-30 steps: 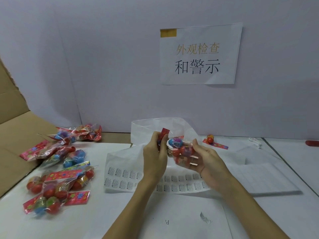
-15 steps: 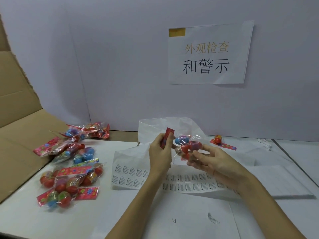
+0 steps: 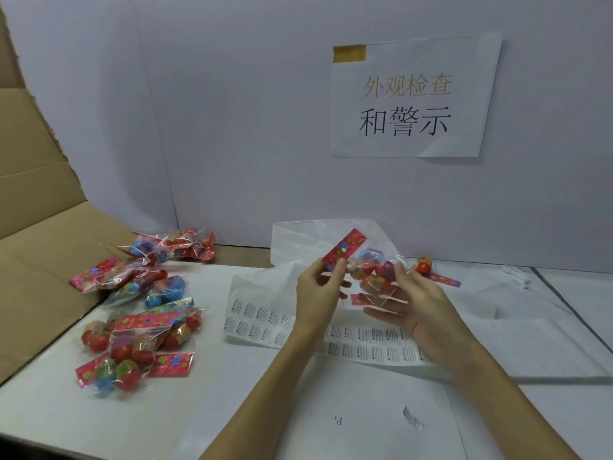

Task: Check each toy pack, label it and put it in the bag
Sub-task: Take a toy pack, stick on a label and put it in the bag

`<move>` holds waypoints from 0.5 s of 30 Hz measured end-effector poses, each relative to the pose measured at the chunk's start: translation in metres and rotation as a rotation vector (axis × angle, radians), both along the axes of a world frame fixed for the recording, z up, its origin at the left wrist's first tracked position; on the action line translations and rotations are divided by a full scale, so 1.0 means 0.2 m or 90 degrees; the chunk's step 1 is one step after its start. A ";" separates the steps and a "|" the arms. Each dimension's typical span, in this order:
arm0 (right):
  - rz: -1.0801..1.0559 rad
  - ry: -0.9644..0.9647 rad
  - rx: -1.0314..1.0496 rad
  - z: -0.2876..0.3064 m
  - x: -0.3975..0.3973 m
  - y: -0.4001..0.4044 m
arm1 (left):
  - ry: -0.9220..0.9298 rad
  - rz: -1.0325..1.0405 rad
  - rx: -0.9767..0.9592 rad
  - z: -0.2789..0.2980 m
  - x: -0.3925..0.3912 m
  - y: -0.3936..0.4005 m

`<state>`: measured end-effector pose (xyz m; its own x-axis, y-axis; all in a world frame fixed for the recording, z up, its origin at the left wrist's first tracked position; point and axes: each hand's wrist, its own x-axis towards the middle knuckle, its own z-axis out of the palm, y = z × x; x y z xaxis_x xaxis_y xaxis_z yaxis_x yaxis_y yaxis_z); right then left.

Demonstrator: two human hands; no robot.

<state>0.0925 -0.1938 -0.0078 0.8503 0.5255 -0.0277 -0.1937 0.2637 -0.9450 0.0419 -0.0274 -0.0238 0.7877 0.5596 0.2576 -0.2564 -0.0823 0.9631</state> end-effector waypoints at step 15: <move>-0.117 -0.640 -0.336 -0.07 -0.08 0.05 | 0.015 -0.139 -0.212 0.05 -0.02 -0.02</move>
